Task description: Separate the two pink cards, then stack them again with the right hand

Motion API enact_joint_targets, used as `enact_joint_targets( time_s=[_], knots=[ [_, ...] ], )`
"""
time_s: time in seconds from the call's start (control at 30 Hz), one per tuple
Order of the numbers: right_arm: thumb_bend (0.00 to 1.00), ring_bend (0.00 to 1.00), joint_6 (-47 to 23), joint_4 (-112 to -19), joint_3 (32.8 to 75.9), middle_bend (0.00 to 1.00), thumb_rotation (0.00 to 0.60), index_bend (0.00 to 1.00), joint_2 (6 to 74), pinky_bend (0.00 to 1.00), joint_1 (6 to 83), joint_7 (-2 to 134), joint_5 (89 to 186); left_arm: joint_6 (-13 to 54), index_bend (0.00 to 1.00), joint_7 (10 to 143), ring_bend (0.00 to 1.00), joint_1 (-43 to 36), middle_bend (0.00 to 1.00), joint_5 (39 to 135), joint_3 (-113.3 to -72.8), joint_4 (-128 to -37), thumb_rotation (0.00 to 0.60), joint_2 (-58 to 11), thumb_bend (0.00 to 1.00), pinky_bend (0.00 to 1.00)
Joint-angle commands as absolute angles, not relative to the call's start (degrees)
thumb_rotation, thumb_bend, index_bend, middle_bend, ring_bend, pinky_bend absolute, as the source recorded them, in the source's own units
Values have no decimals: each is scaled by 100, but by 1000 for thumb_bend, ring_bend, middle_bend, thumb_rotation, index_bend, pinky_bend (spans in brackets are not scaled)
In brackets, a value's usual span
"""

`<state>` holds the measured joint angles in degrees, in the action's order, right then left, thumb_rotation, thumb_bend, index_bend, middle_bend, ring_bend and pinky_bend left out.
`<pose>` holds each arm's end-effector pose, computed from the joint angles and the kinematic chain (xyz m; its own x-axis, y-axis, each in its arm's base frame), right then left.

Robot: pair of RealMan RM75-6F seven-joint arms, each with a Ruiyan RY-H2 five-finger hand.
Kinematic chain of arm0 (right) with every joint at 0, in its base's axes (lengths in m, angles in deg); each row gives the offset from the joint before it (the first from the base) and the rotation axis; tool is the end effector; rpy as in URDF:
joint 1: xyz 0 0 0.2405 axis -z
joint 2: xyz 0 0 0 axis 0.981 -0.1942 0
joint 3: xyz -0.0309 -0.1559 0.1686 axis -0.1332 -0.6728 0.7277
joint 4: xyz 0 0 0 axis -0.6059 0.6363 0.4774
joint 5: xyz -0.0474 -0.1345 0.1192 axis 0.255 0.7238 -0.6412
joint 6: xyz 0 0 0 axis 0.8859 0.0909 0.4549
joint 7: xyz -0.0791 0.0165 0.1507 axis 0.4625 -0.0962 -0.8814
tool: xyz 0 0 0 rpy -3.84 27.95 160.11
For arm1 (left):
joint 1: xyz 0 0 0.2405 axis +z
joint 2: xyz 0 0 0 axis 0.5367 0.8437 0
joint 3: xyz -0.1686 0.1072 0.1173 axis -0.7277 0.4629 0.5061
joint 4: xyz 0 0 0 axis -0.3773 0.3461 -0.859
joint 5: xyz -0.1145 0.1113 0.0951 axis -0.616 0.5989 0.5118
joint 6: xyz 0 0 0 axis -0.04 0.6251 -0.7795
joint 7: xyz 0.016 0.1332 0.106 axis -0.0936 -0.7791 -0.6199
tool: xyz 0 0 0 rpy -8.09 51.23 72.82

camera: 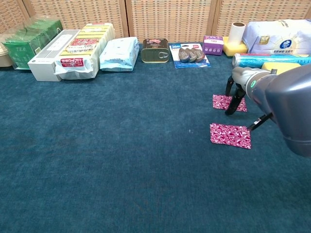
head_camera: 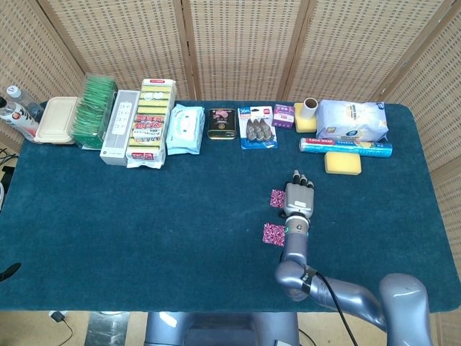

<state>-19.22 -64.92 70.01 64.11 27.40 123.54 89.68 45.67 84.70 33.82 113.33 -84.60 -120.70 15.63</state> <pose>-0.1457 -0.3737 -0.0377 0.3878 -0.3948 0.8329 -0.8313 0.2405 0.5011 -0.2527 0.1640 0.2395 0.3036 0.0212 0.9526 0.9502 0.0678 -0.3043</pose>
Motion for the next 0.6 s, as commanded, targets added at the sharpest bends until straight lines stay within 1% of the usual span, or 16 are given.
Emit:
enact_joint_targets(
  time_s=[0.03, 0.6],
  knots=[
    [267, 0, -1916, -6453, 7011, 0, 600, 319, 6420, 99, 2715, 12375, 8969, 4567, 0, 8490, 0, 3384, 0, 11327, -8461, -12063, 600, 1568, 102, 58],
    [268, 0, -1851, -6324, 7027, 0, 600, 320, 6473, 109, 2664, 12416, 8924, 4552, 0, 8496, 0, 3378, 0, 11303, -8468, -12065, 600, 1570, 102, 58]
  ],
)
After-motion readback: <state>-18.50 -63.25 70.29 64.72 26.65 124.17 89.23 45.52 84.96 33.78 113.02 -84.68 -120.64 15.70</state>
